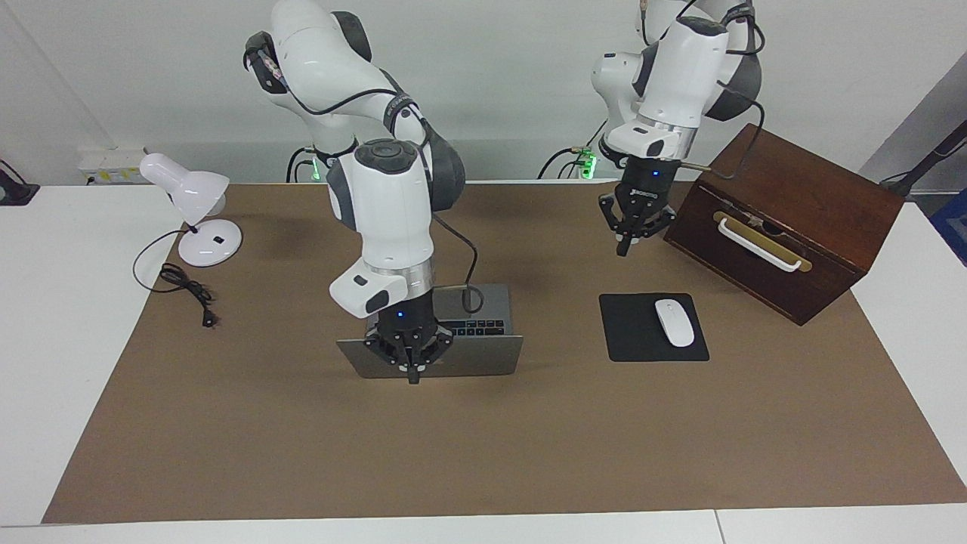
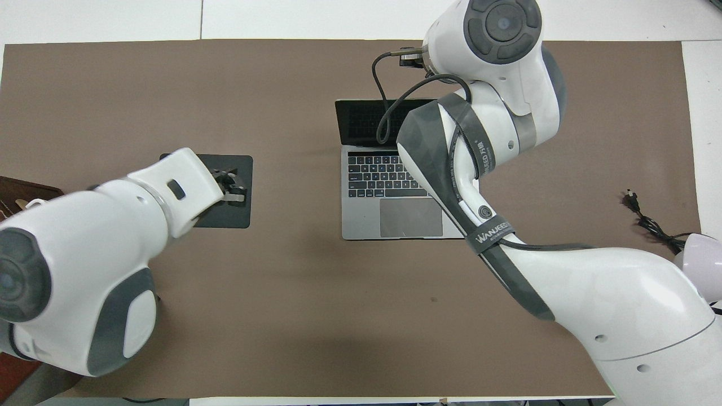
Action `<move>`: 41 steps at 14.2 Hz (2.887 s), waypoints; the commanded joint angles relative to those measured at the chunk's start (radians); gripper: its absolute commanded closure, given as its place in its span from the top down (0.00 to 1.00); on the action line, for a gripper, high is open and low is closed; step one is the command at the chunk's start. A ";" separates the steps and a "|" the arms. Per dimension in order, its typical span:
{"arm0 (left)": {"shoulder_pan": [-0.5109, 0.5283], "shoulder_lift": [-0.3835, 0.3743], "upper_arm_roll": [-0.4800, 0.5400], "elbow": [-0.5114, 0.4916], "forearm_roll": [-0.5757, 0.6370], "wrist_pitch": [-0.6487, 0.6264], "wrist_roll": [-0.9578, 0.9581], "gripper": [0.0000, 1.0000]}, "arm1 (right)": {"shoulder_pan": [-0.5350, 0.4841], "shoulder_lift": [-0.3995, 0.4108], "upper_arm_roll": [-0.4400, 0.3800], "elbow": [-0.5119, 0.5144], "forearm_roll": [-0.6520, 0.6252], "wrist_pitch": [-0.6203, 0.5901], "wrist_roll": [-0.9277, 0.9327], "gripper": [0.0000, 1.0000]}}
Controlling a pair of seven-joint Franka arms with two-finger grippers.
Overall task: Close laptop with both arms
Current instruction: 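Reach the right gripper to the laptop lid while the left gripper approaches, then push the laptop lid down with the right gripper while the left gripper steadies, then press the laptop lid fully shut with the right gripper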
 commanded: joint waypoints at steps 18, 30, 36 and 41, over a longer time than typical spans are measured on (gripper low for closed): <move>-0.392 0.403 0.022 -0.160 -0.013 0.804 -0.046 0.00 | -0.009 -0.005 0.006 -0.035 0.065 -0.038 0.019 0.00; -0.386 0.520 0.024 -0.185 -0.010 0.900 0.040 0.00 | -0.036 -0.115 0.006 -0.260 0.277 -0.094 -0.009 0.00; -0.311 0.521 0.022 -0.232 -0.009 0.963 0.135 0.00 | -0.032 -0.128 0.006 -0.360 0.335 -0.120 -0.010 0.00; -0.309 0.533 0.022 -0.238 -0.009 0.965 0.161 0.00 | -0.029 -0.132 0.008 -0.425 0.340 -0.119 -0.012 0.00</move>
